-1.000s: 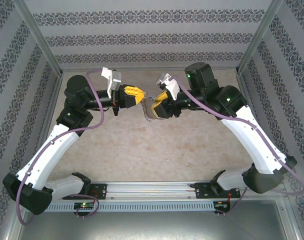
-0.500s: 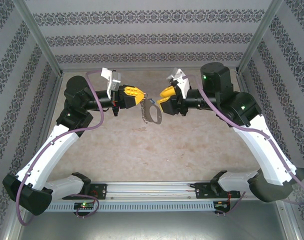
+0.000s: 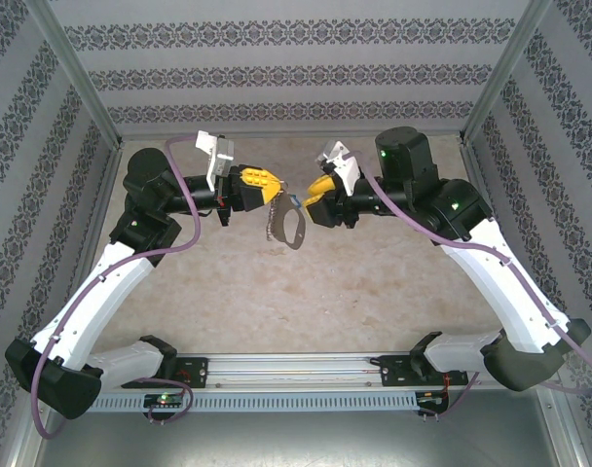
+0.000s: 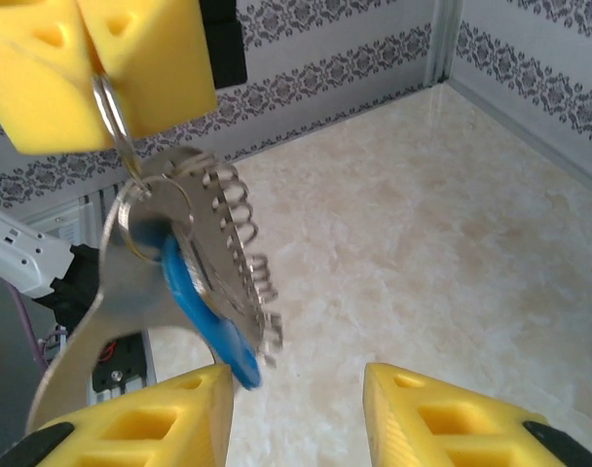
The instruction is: Put the keys on the keyring
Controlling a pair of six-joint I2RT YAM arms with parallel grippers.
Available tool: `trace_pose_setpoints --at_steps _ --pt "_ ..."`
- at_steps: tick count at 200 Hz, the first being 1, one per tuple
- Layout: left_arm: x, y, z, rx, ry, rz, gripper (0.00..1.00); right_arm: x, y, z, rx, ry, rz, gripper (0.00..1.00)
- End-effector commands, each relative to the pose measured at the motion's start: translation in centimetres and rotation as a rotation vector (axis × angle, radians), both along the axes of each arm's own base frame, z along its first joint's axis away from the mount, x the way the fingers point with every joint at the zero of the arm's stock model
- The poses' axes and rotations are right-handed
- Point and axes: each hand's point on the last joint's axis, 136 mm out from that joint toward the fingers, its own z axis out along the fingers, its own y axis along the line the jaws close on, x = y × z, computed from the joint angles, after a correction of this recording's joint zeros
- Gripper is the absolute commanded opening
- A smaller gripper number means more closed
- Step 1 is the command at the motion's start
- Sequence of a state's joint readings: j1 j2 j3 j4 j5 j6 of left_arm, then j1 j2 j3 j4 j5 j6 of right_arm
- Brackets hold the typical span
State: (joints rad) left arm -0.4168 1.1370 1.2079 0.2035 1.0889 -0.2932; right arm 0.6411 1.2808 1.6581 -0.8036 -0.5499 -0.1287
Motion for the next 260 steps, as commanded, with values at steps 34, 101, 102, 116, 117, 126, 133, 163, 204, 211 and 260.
trace_pose_setpoints --at_steps 34,101,102,116,117,126,133,163,204,211,260 --pt "-0.8 0.6 1.8 -0.032 -0.077 -0.001 0.00 -1.5 1.8 0.3 0.046 -0.010 0.086 0.43" --pt "-0.7 0.6 1.5 -0.029 -0.072 -0.001 0.00 0.2 3.0 0.4 0.060 -0.041 0.061 0.37" --pt "-0.6 0.5 1.5 -0.029 -0.071 -0.001 0.00 0.2 3.0 0.4 0.062 -0.042 0.062 0.37" --pt "-0.6 0.5 1.5 -0.029 -0.071 0.000 0.00 0.3 3.6 0.3 0.075 -0.042 0.077 0.35" --pt "-0.6 0.5 1.5 -0.030 -0.072 0.001 0.00 0.3 3.6 0.3 0.075 -0.042 0.078 0.35" --pt "-0.6 0.6 1.5 -0.030 -0.073 0.002 0.00 0.2 3.8 0.4 0.078 -0.045 0.083 0.33" --pt "-0.6 0.6 1.5 -0.030 -0.072 0.002 0.00 0.2 4.0 0.3 0.080 -0.047 0.093 0.32" --pt "-0.6 0.6 1.4 -0.027 -0.069 0.006 0.00 -0.1 4.0 0.4 0.084 -0.056 0.107 0.23" --pt "-0.2 0.6 1.1 -0.020 -0.065 0.022 0.00 -0.4 3.6 0.2 0.065 -0.067 0.111 0.00" --pt "-0.2 0.6 0.9 -0.019 -0.062 0.024 0.00 -0.4 3.5 0.1 0.059 -0.073 0.105 0.00" --pt "0.4 0.6 0.0 -0.013 -0.049 0.049 0.00 -0.3 2.6 -0.2 0.025 -0.103 0.062 0.00"
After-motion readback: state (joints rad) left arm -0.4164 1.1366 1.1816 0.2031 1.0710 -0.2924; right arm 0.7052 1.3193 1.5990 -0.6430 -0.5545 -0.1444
